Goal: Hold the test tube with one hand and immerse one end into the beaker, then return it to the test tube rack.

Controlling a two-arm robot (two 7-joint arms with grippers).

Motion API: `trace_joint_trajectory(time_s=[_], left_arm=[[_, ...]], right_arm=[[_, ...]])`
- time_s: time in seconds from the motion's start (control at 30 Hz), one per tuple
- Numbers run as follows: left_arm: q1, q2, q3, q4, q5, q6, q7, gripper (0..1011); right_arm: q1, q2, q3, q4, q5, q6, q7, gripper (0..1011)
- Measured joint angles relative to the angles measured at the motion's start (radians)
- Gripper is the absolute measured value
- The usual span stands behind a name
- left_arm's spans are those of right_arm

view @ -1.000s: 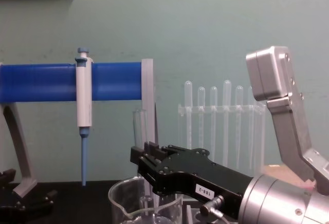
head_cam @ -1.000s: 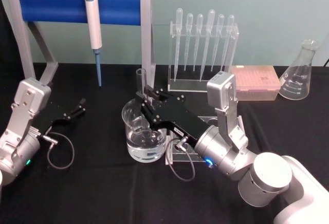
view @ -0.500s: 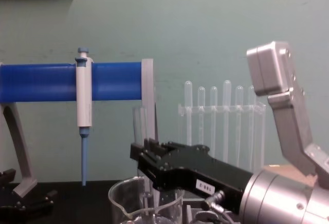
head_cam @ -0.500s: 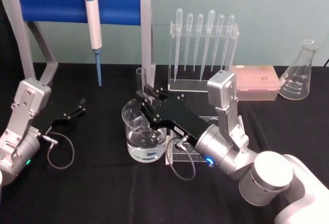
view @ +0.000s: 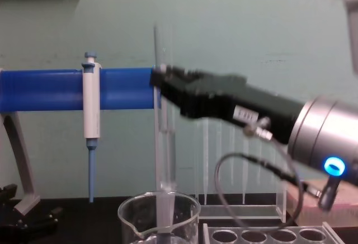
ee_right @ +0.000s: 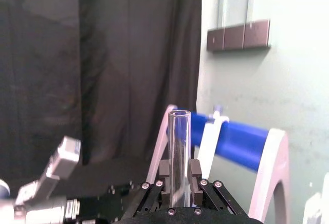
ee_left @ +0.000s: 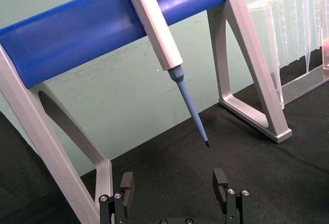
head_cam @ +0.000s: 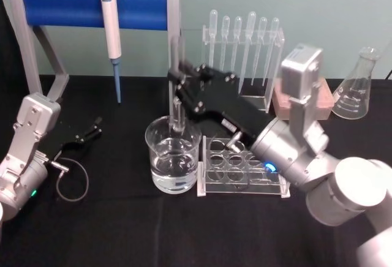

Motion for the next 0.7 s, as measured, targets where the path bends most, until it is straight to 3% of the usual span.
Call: trace_joint_trajectory(time_s=[0.23, 0.43, 0.7], left_arm=[[0.0, 0.0, 0.0, 0.0, 0.0, 0.0, 0.0, 1000], [0.0, 0.0, 0.0, 0.0, 0.0, 0.0, 0.0, 1000], [0.0, 0.0, 0.0, 0.0, 0.0, 0.0, 0.0, 1000]], right_arm=[[-0.033, 0.046, 0.03, -0.115, 0.017, 0.039, -0.027, 225], [-0.128, 0.11, 0.086, -0.206, 0.006, 0.041, -0.077, 225], [-0.215, 0.14, 0.137, -0.21, 0.002, 0.014, -0.093, 225]])
